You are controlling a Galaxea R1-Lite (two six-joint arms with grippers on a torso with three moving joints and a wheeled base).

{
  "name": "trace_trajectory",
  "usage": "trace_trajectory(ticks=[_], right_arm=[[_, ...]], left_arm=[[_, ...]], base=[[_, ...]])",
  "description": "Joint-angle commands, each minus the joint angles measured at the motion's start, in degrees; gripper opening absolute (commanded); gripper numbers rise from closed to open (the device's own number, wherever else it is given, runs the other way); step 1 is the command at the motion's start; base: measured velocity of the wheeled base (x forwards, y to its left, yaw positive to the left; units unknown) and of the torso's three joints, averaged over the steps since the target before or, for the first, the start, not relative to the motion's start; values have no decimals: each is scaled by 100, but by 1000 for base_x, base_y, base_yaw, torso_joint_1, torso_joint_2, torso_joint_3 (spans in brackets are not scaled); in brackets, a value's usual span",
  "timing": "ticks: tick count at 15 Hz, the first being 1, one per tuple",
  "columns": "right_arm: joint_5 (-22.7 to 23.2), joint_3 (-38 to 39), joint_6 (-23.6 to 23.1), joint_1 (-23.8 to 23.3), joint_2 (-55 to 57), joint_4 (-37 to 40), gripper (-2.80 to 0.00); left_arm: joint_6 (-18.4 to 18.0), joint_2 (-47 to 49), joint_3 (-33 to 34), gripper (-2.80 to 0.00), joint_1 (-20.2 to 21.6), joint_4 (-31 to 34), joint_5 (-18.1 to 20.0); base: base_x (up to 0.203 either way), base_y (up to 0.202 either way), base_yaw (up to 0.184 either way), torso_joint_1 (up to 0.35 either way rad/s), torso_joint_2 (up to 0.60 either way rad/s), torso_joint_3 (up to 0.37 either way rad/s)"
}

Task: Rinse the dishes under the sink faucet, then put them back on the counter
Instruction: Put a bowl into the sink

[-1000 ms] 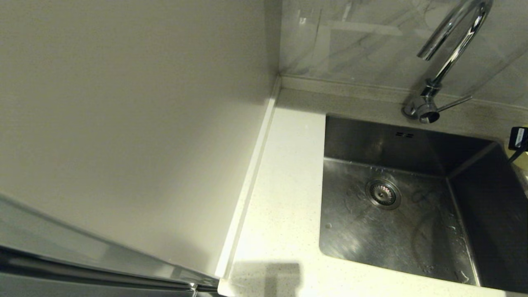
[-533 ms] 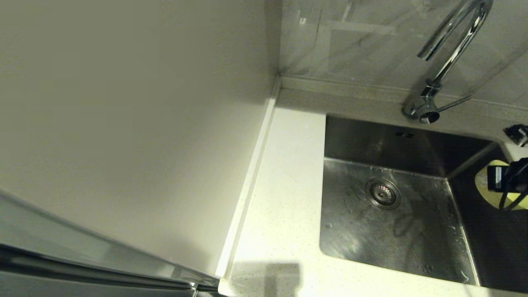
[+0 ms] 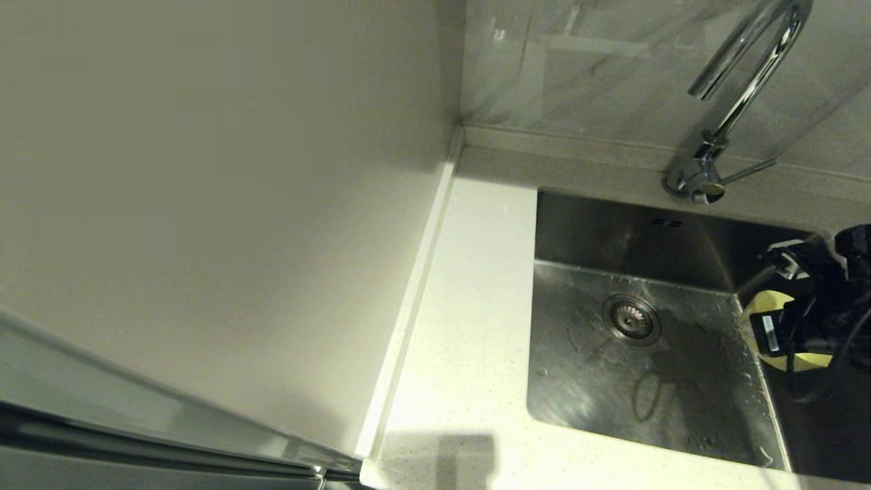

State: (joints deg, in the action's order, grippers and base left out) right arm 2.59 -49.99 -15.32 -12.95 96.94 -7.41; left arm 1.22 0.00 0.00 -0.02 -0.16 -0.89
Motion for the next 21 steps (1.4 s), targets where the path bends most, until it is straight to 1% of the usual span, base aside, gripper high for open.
trace_trajectory(ticks=[1,2,4,6,9,13,16,19,20,21], right_arm=[[-308,-14,-78,52,714,-625,-280],[-530,-16,-203,56,1064,-1117,-280],[-776,-86,-370,57,1679,-1942,-280],[-967,-464,-392,53,2194,-2253,-280],[-1151,-1101,-135,48,2810,-2331,-280],[-1373,-1701,-79,47,3410,-2336,-280],[-1531,-1996,86,47,3674,-2336,-280],[-1585,-2023,99,47,3718,-2336,-280],[-1603,-2040,115,47,3718,-2344,0],[-1603,-2050,183,47,3717,-2344,0]], left_arm=[[1,-18,0,-280,2,-2,1],[1,-18,0,-280,2,-2,1],[1,-18,0,-280,2,-2,1],[1,-18,0,-280,2,-2,1],[1,-18,0,-280,2,-2,1],[1,-18,0,-280,2,-2,1],[1,-18,0,-280,2,-2,1],[1,-18,0,-280,-6,-2,1],[1,-18,0,-280,2,-2,1],[1,-18,0,-280,2,-2,1]], base=[[0,0,0,0,0,0],[0,0,0,0,0,0],[0,0,0,0,0,0],[0,0,0,0,0,0],[0,0,0,0,0,0],[0,0,0,0,0,0],[0,0,0,0,0,0],[0,0,0,0,0,0],[0,0,0,0,0,0],[0,0,0,0,0,0]])
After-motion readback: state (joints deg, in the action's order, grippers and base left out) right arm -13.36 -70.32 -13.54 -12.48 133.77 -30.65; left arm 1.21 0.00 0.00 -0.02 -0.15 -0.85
